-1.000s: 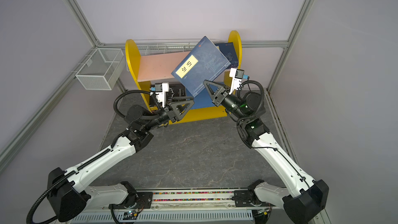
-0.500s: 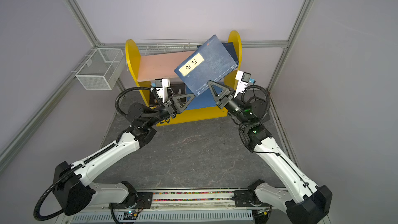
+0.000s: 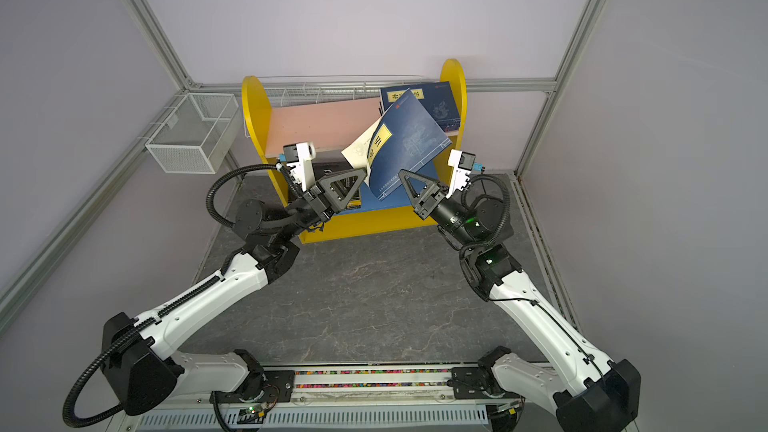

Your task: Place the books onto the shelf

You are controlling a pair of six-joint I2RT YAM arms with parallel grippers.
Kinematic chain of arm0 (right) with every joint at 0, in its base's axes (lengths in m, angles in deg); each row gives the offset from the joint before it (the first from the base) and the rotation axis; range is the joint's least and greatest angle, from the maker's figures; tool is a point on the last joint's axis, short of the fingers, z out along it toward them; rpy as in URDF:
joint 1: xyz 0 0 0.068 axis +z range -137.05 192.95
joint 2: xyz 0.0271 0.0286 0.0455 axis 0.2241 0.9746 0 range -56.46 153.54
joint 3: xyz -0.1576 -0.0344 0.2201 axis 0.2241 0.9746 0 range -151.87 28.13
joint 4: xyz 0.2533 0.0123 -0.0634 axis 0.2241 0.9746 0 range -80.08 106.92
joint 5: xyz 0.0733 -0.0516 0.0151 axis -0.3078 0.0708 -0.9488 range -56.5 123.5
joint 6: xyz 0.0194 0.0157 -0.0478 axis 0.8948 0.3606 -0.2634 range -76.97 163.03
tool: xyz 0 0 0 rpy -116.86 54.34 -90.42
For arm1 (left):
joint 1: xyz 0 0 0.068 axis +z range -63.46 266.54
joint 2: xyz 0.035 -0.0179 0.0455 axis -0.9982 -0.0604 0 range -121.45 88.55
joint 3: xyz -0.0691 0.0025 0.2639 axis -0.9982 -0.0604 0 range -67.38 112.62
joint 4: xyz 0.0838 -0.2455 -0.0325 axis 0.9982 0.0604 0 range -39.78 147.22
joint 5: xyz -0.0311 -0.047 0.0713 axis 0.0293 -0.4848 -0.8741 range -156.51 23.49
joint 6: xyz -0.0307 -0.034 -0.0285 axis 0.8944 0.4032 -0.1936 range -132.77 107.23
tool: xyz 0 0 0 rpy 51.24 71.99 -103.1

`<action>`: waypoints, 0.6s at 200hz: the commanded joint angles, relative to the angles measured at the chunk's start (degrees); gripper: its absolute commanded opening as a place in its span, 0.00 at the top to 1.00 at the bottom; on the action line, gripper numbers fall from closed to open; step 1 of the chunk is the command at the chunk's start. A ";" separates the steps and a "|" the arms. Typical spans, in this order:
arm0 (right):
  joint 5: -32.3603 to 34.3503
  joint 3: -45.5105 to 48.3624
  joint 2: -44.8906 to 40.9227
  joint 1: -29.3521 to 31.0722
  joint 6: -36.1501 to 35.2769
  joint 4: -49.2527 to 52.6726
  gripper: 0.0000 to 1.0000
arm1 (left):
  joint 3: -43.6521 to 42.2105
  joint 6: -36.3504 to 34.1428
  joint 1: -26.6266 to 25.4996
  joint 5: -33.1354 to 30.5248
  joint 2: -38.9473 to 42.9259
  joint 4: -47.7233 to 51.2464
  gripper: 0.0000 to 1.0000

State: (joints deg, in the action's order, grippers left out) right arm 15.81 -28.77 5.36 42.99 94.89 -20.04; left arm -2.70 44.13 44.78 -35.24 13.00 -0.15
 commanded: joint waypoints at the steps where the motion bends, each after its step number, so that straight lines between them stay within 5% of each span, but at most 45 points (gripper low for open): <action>1: -0.55 0.48 -1.61 0.41 -0.17 -0.96 0.92 | 1.18 1.81 0.01 0.41 -0.57 -3.13 0.88; 28: -0.36 0.08 -1.62 0.43 -0.24 -0.48 0.92 | 0.38 0.90 0.02 -0.47 0.37 -2.23 1.00; 80: 0.69 0.30 -3.06 0.72 -1.38 1.08 0.91 | 0.62 0.26 0.10 -0.35 0.71 0.95 1.00; 120: 1.72 -1.18 -5.15 0.71 -5.24 4.26 0.92 | -4.63 -3.61 1.01 -3.60 5.80 9.29 0.91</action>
State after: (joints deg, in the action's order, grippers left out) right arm 16.20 -28.73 2.80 43.43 92.86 -15.08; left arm -4.16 42.82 44.93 -36.80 14.66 4.16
